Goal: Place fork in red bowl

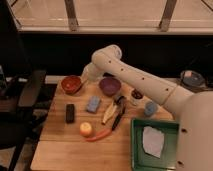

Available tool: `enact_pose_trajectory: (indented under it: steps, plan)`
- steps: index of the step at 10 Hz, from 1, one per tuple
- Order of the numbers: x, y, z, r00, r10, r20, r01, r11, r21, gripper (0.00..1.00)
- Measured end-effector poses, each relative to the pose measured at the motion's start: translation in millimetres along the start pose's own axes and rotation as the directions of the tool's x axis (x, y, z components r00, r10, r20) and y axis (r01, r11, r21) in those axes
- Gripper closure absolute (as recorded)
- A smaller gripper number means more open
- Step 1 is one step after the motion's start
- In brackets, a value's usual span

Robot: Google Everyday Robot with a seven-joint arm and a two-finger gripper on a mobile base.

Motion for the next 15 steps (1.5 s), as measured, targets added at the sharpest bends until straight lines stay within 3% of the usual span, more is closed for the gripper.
enact_pose_trajectory:
  steps: [2, 4, 8, 12, 13, 15]
  plan:
    - [23.4, -28.7, 28.1, 1.0, -0.013, -0.018, 0.014, 0.999, 0.04, 1.0]
    - [31.0, -61.2, 55.8, 0.999, -0.034, -0.02, 0.036, 0.995, 0.096, 1.0]
    - [21.9, -95.5, 86.2, 0.997, -0.078, 0.018, 0.073, 0.978, 0.193, 1.0]
    - [16.0, -90.6, 116.6, 0.996, -0.06, 0.071, 0.043, 0.974, 0.223, 1.0]
    - [17.6, -87.4, 121.2, 0.995, -0.046, 0.084, 0.026, 0.974, 0.225, 0.96]
    - [10.6, -83.3, 136.8, 0.993, -0.032, 0.117, 0.006, 0.976, 0.22, 0.78]
